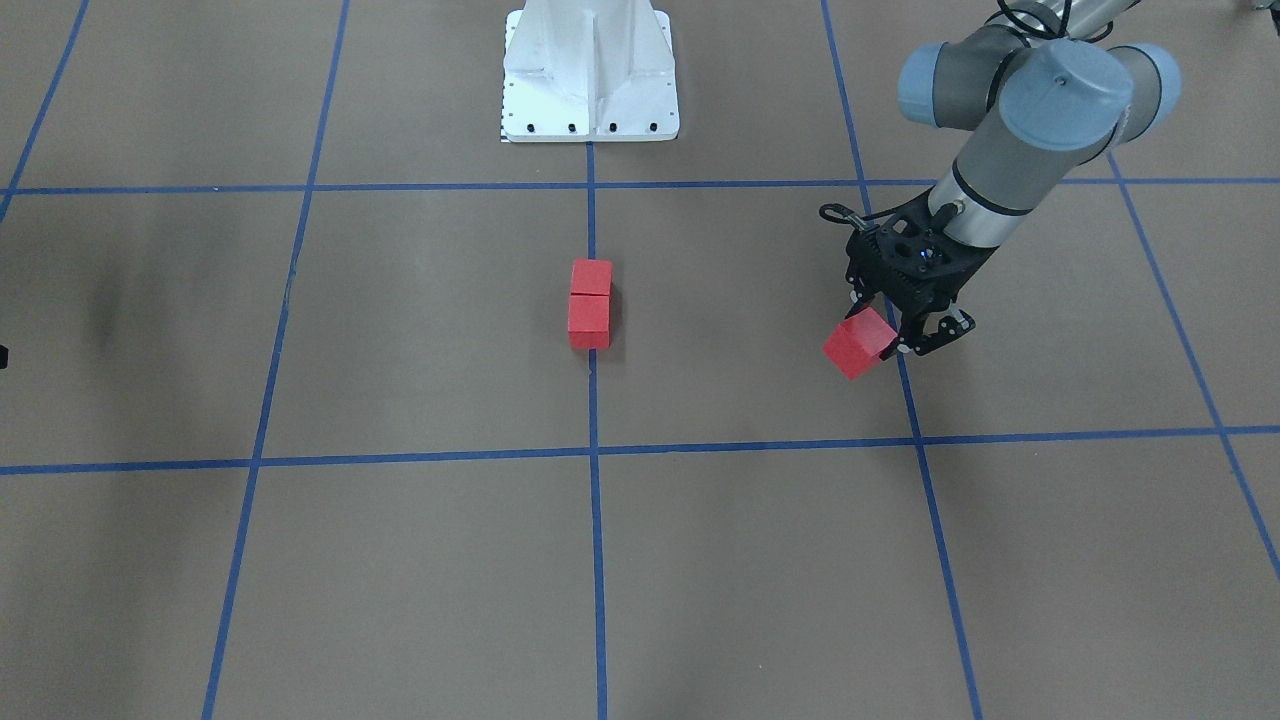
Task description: Form red blocks into L shape at center
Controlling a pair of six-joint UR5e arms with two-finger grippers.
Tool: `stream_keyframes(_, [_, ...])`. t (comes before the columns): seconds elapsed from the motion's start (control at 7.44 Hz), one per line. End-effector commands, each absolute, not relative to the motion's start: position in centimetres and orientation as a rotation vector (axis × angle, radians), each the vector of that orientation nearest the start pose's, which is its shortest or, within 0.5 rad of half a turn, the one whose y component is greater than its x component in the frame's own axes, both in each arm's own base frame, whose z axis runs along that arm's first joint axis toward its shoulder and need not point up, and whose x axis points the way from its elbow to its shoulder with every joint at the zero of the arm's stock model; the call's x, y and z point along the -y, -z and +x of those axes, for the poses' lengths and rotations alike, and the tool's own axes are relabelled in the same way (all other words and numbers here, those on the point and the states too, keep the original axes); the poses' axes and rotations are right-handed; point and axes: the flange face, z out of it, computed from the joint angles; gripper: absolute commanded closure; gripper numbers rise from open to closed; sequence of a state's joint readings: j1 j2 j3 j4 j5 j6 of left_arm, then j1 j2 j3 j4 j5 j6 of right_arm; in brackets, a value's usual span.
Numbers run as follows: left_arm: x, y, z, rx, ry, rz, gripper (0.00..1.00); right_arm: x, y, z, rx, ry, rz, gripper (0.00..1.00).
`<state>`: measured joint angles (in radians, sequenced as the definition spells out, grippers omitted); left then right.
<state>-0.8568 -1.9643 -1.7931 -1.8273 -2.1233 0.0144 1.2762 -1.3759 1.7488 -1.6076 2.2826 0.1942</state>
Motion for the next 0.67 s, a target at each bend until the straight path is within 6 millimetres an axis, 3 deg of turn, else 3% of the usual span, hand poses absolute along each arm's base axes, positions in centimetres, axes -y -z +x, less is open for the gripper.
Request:
stream_keyframes(0.0, [52.7,-26.9,35.7,-0.780,-1.139,0.783,1.00,56.1,-47.7,-9.9,0.762,0.213,0.137,0.00])
stream_keyframes(0.13, [53.0,-26.6,35.2,-0.634,-1.395,0.940,1.00,56.0,-48.1,-9.7,0.761,0.209,0.133,0.00])
stream_keyframes(0.27, [53.3,-27.0,35.9,-0.525,-1.392,0.950,1.00,55.8,-48.5,-9.0,0.758,0.196,0.130,0.00])
stream_keyframes(0.4, [51.5,-27.2,40.2,-0.543,-1.424,0.903,1.00,55.6,-48.9,-8.8,0.757,0.191,0.124,0.00])
stream_keyframes(0.54, [51.8,-26.1,42.3,-0.548,-1.442,0.837,1.00,55.4,-49.3,-8.5,0.755,0.184,0.119,0.00])
